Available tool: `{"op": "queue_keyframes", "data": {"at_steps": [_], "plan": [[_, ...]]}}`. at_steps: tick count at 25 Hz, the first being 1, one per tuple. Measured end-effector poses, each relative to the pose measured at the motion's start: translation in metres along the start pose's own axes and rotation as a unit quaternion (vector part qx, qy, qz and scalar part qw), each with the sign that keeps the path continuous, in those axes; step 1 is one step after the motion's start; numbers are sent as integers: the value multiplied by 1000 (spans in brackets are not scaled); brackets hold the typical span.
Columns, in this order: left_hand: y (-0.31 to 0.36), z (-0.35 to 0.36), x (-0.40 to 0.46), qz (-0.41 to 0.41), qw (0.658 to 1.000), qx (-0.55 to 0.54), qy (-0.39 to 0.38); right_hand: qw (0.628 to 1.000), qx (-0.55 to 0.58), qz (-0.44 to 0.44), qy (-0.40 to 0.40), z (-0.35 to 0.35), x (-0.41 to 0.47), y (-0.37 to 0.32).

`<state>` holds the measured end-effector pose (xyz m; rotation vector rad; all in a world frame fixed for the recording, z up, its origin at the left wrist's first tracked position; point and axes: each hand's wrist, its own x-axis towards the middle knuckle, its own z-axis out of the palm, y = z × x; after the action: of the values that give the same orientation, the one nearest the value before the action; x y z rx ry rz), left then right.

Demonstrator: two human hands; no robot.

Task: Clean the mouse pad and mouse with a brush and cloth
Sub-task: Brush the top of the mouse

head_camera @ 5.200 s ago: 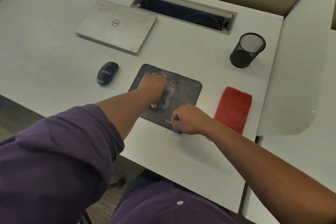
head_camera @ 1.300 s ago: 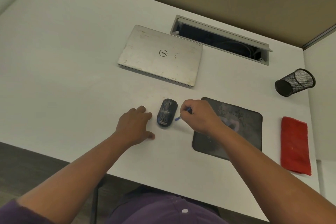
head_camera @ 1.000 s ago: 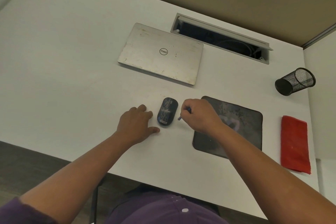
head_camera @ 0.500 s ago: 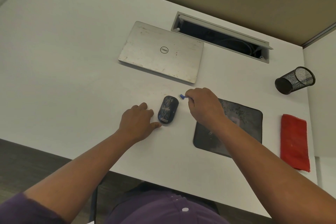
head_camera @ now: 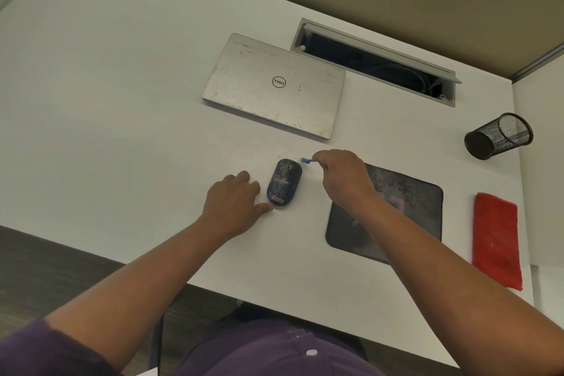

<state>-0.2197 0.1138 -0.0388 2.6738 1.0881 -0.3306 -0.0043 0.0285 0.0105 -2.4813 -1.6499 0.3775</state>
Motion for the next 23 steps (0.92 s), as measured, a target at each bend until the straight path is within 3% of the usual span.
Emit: {"op": "queue_keyframes", "data": {"at_steps": [5, 8, 11, 15, 19, 22, 23], "plan": [[0, 4, 1, -1, 1000, 2, 10, 1000, 1, 5, -2, 1, -5, 1], [-1, 7, 2, -6, 1000, 5, 17, 998, 35, -28, 51, 0, -14, 0], [1, 9, 2, -7, 1000, 3, 26, 1000, 11, -23, 9, 1, -26, 1], [0, 11, 3, -5, 999, 9, 32, 996, 57, -44, 51, 1, -38, 0], [1, 10, 3, -3, 999, 12, 34, 999, 32, -18, 22, 2, -49, 0], [1, 10, 2, 4, 999, 15, 37, 993, 57, -83, 61, 8, -59, 0], [2, 9, 1, 5, 999, 18, 37, 995, 48, -80, 38, 11, -61, -2]]}}
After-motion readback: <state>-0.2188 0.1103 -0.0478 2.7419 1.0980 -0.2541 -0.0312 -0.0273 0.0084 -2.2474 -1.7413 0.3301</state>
